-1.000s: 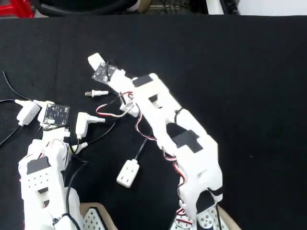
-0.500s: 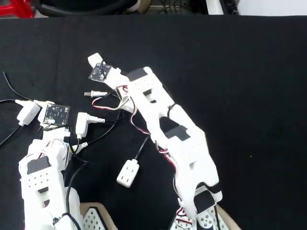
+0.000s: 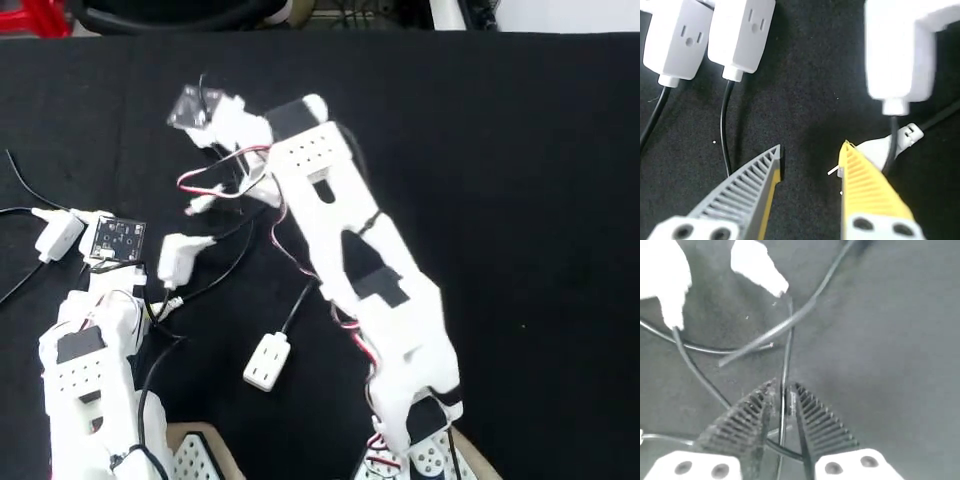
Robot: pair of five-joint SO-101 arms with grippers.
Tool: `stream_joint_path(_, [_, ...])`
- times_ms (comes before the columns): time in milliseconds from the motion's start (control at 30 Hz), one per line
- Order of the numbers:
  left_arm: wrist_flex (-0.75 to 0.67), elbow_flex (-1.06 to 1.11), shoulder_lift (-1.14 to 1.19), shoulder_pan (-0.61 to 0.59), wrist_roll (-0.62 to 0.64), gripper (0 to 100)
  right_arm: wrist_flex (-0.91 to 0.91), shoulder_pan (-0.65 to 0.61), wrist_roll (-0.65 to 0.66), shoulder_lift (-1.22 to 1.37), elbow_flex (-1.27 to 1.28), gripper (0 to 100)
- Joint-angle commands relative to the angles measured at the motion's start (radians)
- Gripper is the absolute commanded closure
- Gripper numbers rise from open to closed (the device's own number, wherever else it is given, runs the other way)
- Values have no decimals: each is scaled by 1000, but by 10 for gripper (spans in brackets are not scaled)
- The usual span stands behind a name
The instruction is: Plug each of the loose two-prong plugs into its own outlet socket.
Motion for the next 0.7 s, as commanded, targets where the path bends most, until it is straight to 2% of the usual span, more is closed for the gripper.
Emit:
stream_joint_path(0, [-3, 5, -2, 15, -8, 809, 91, 31, 12, -193, -105, 987])
stream_joint_path(167, [-3, 5, -2, 15, -8, 809, 167, 61, 54, -321, -136, 987])
stream_joint_path(500, [-3, 5, -2, 15, -8, 809, 138, 180, 57, -447, -134, 987])
stream_joint_path(667, [-3, 5, -2, 15, -8, 809, 241, 252, 167, -527, -125, 987])
